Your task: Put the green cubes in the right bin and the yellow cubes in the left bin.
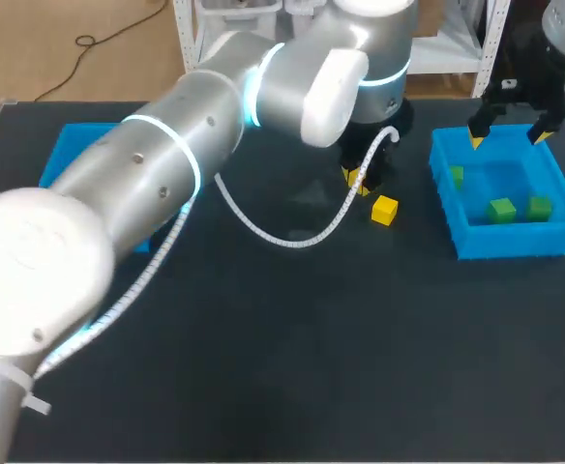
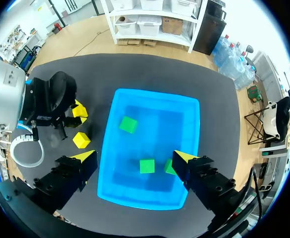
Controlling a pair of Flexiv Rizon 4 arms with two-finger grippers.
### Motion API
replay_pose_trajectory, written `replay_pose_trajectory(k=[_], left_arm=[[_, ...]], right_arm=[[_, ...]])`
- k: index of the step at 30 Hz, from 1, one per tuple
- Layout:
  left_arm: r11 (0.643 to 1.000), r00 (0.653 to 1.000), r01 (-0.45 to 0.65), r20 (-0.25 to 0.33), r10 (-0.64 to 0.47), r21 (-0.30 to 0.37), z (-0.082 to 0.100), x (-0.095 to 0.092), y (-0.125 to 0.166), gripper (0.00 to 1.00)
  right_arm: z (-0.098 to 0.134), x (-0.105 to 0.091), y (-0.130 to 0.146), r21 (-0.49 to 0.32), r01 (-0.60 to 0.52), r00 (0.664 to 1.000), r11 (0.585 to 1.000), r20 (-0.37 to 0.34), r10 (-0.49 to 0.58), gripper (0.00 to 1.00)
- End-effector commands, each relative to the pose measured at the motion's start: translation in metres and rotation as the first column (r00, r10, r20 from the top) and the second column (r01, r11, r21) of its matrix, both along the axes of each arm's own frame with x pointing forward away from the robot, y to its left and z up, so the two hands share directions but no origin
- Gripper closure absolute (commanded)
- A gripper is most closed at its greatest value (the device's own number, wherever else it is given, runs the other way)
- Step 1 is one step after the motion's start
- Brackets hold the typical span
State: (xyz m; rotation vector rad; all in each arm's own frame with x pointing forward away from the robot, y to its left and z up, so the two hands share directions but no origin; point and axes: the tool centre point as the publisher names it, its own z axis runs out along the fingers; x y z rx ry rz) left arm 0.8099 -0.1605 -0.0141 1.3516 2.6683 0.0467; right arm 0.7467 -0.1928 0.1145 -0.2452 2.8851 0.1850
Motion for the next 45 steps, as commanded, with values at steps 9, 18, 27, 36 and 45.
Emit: replay_pose_trajectory(k=[9, 18, 27, 36, 45], left_arm=[[0.995, 0.990, -0.015, 0.141, 0.028, -0.097, 0.118, -0.015, 0.070, 1.00], [0.954, 0.925, -0.286, 0.234, 0.298, -0.086, 0.155, -0.013, 0.223, 1.00], [0.843, 0.821, -0.537, 0.217, 0.529, -0.023, 0.141, -0.044, 0.361, 1.00], [0.770, 0.757, -0.638, 0.173, 0.631, -0.013, 0.119, -0.066, 0.408, 1.00], [0.795, 0.778, -0.605, 0.178, 0.603, -0.050, 0.135, -0.061, 0.383, 0.00]], right_arm=[[0.000, -0.002, 0.000, -0.001, 0.003, 1.000, 1.000, 0.006, -0.003, 0.00], [0.000, -0.002, 0.000, -0.001, 0.003, 1.000, 1.000, 0.006, -0.003, 0.00], [0.000, -0.002, 0.000, -0.001, 0.003, 1.000, 1.000, 0.006, -0.003, 0.00], [0.000, -0.002, 0.000, -0.001, 0.003, 1.000, 1.000, 0.006, -0.003, 0.00], [0.000, -0.002, 0.000, -0.001, 0.003, 1.000, 1.000, 0.006, -0.003, 0.00]])
